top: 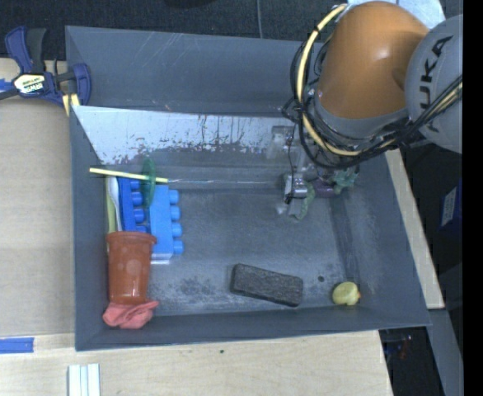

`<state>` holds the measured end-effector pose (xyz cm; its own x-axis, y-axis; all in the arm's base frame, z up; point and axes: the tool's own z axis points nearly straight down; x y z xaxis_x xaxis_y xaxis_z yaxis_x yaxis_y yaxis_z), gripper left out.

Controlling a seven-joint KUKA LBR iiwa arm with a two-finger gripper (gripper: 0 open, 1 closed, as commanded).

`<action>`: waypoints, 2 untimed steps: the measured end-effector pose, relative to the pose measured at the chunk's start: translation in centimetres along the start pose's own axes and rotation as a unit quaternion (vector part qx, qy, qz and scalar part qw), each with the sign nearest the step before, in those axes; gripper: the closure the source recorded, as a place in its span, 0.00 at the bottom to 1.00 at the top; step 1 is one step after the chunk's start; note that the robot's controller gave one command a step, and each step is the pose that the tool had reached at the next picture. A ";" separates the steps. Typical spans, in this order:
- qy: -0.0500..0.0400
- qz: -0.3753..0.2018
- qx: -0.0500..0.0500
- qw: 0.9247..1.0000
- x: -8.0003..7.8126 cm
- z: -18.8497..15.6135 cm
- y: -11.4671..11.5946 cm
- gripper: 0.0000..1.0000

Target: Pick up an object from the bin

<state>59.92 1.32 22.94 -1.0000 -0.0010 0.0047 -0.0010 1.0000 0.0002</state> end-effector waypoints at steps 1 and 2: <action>-0.004 0.000 0.000 1.000 -0.1 -0.5 0.0 0.00; -0.006 -0.062 0.001 0.998 4.0 7.2 -0.4 0.00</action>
Offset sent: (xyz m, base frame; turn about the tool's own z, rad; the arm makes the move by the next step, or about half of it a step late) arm -0.0874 -0.0084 -0.1594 -0.2651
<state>55.88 0.97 15.77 -0.9923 -0.1238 -0.0067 -0.1238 0.9923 -0.0011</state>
